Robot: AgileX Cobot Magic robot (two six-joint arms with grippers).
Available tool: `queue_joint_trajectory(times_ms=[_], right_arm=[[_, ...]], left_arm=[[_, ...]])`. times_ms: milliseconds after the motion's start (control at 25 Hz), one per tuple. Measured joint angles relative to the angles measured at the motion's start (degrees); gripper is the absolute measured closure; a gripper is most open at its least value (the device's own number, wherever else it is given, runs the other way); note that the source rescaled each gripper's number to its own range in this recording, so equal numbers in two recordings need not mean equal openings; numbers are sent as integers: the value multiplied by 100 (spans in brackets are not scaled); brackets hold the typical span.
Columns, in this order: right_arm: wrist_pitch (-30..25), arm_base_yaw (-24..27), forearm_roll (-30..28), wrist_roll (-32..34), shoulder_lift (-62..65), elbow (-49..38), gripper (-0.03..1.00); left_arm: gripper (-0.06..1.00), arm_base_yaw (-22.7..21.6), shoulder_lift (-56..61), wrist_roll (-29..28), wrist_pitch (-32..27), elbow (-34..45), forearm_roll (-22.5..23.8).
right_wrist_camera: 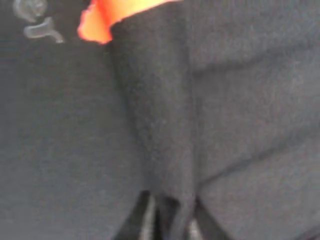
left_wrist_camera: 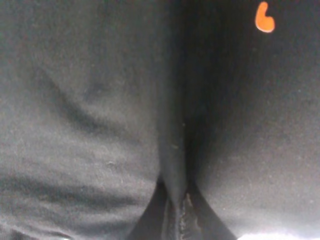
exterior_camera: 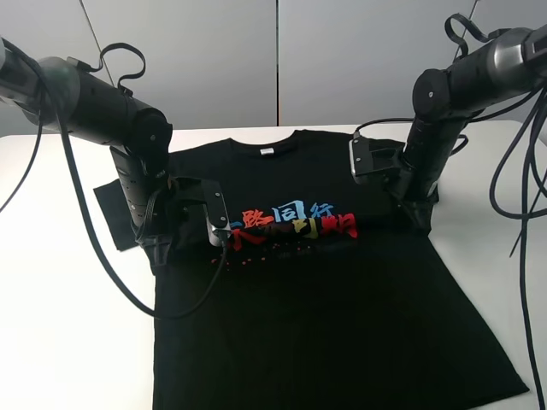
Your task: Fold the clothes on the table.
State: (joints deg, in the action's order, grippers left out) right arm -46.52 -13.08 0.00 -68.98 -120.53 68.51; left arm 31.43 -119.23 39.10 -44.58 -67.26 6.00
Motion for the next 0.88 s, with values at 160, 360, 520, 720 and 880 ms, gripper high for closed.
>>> queue_joint_trajectory(times_ms=[160, 360, 520, 720, 880], right_arm=[[-75, 0, 64, -117, 0, 14, 97], [-208, 0, 78, -131, -9, 26, 97], [-310, 0, 98, -131, 96, -23, 97], [-367, 0, 103, -131, 659, -76, 97], [33, 0, 103, -71, 1378, -76, 97]], left_arm=[[94, 0, 0, 0, 20, 0, 14], [94, 0, 0, -221, 85, -14, 113], [94, 0, -33, -352, 91, -178, 217], [94, 0, 115, -450, 123, -619, 447], [94, 0, 458, -616, 31, -1094, 781]])
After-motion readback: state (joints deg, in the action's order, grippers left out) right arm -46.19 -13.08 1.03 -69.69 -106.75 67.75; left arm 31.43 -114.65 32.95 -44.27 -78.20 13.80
